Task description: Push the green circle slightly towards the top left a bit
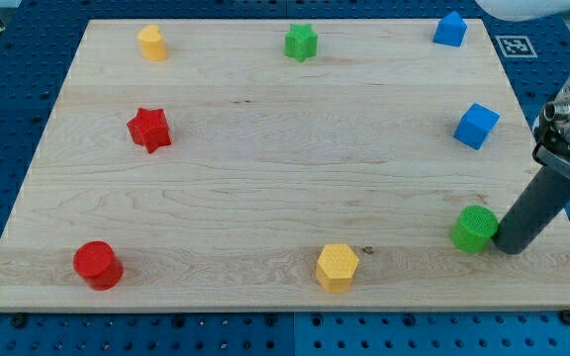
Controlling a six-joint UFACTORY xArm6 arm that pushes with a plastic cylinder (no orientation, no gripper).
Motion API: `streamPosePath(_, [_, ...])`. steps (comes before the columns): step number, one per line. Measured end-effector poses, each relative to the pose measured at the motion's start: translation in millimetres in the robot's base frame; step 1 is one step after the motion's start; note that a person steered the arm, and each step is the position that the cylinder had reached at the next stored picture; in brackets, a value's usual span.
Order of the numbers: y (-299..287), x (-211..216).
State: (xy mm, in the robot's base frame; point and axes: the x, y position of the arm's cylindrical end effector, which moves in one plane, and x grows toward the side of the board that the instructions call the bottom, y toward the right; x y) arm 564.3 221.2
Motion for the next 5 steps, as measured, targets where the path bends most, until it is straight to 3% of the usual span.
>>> streamPosePath(2, [0.0,-29.8])
streamPosePath(5, [-17.3,-39.0])
